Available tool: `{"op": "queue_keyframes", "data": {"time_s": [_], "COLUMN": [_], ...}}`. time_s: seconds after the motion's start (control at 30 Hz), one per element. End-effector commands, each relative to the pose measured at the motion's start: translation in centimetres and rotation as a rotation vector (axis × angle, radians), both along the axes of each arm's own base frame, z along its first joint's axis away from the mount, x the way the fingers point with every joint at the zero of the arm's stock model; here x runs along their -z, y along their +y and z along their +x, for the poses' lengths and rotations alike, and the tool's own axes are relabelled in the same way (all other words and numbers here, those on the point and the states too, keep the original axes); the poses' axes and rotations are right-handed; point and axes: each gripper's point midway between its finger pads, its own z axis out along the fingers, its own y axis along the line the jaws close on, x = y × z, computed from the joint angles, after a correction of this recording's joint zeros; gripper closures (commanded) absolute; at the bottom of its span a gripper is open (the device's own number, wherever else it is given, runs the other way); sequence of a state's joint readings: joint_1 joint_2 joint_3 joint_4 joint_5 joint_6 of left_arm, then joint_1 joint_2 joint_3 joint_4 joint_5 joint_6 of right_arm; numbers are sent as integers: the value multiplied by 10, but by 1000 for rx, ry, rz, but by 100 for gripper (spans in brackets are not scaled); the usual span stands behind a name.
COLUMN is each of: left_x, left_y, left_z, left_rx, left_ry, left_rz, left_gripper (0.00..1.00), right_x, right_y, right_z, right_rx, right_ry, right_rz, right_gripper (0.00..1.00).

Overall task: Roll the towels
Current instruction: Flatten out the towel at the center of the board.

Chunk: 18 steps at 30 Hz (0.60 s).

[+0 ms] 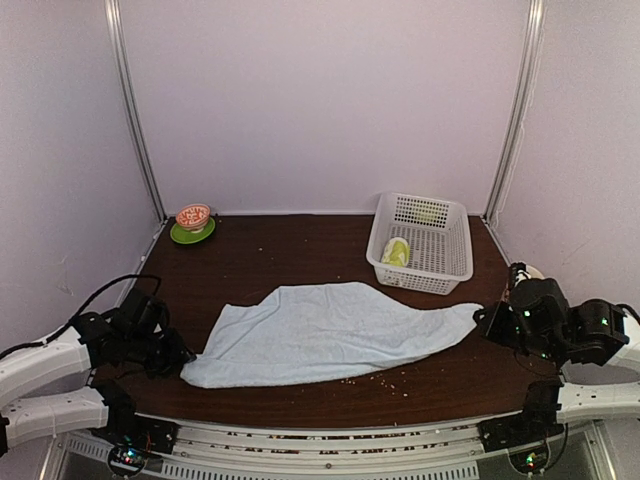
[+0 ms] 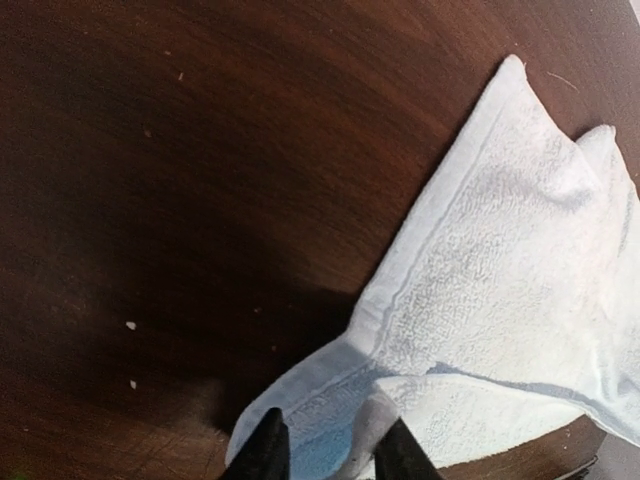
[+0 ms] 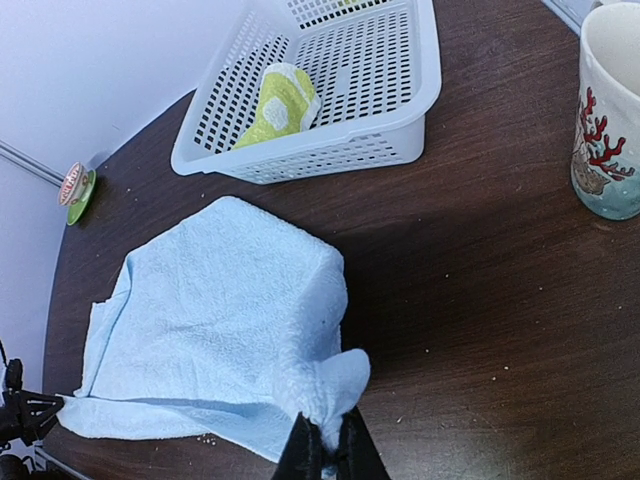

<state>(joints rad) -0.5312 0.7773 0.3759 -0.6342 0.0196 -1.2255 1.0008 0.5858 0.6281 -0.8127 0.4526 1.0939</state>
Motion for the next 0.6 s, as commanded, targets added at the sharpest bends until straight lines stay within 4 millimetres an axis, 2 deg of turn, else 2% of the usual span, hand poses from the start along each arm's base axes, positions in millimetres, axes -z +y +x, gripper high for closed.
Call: {"op": "queue_keyframes", "data": {"time_s": [0.0, 0.1, 0.17, 0.2, 0.23, 0.3, 0.33, 0.37, 0.43, 0.47, 0.5, 0.57], "left_x": [-3, -5, -6, -10, -16, -51, -80, -121, -208, -255, -294, -370], "left_y": [-2, 0, 1, 2, 5, 6, 5, 5, 3, 2, 3, 4], "left_z": [5, 6, 7, 9, 11, 25, 35, 45, 58, 58, 55, 39], "left_rx": [13, 16, 22, 31, 42, 70, 94, 115, 164, 204, 228, 282], "left_ry": [-46, -58, -65, -77, -92, -195, -289, -414, -670, -801, -903, -1097], "left_rz": [-7, 5, 18, 31, 54, 89, 102, 108, 121, 140, 154, 159], "left_gripper": [74, 76, 87, 98, 100, 100, 100, 100, 100, 100, 100, 100], "right_x": [1, 0, 0, -1, -4, -22, -41, -64, -125, -161, -193, -256], "right_y": [-1, 0, 0, 0, 0, 1, 1, -1, -9, -12, -14, -18], "right_z": [2, 2, 2, 2, 3, 5, 9, 13, 22, 24, 24, 17], "right_rx": [2, -1, 0, -2, -3, -23, -34, -45, -51, -62, -75, -116], "right_ry": [-9, -8, -8, -9, -14, -56, -98, -149, -260, -320, -375, -498], "right_rz": [-12, -10, -12, -10, -7, -12, -16, -40, -70, -76, -79, -70], "right_gripper": [100, 100, 100, 100, 100, 100, 100, 100, 100, 100, 100, 100]}}
